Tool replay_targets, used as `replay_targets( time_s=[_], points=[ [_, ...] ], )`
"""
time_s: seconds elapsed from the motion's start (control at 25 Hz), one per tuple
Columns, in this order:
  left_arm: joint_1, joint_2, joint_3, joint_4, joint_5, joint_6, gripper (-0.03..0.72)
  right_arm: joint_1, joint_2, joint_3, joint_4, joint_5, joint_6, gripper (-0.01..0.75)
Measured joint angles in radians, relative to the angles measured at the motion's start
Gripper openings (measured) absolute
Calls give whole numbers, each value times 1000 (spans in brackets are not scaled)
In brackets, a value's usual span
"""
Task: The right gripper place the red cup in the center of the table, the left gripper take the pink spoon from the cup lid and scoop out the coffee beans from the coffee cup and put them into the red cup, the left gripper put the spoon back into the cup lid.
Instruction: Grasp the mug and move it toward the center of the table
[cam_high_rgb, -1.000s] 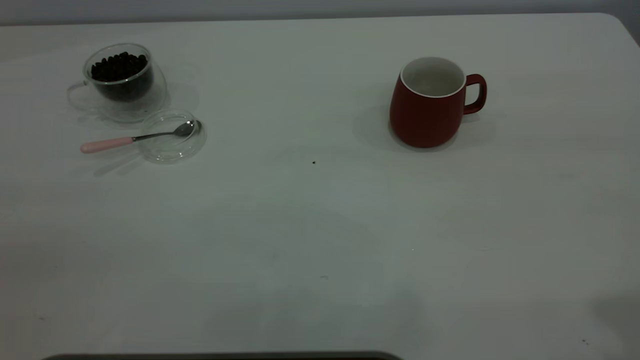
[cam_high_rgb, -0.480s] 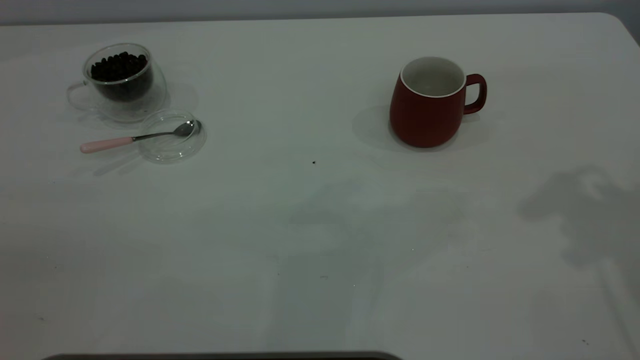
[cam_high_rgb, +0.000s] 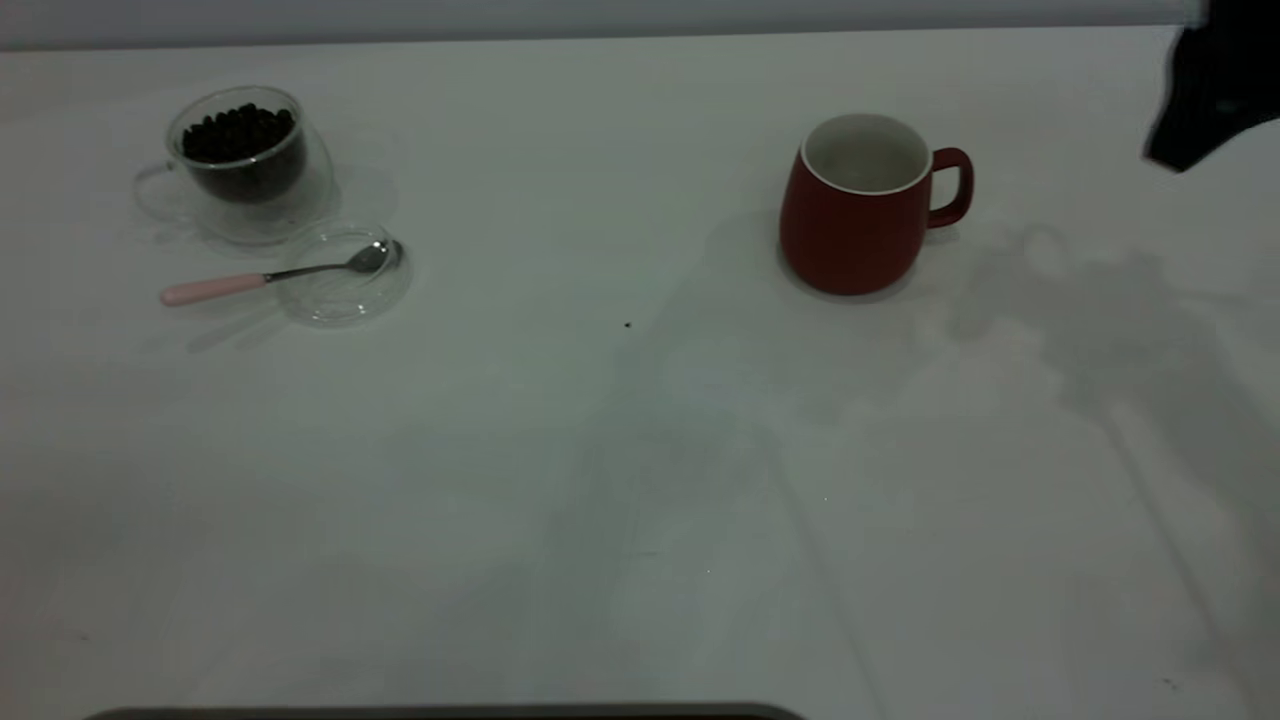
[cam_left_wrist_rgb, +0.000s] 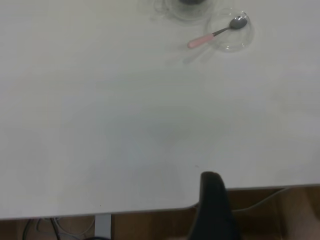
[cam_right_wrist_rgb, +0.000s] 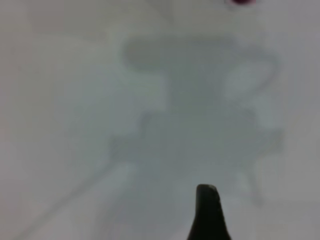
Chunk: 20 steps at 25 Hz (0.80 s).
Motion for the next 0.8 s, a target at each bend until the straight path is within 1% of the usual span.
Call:
replay_targets(
  time_s=[0.24, 0.4, 0.6, 0.8],
  points=[
    [0, 0, 0, 0, 0, 0, 590, 62, 189, -159, -102, -15, -72, 586],
    [0, 0, 0, 0, 0, 0, 590, 85, 272, -235, -159, -42, -84, 586],
    [0, 0, 0, 0, 0, 0, 590, 110, 335, -262, -193, -129, -125, 586],
    [0, 0, 0, 0, 0, 0, 590, 164, 362, -264, -198, -209, -138, 586]
  ],
)
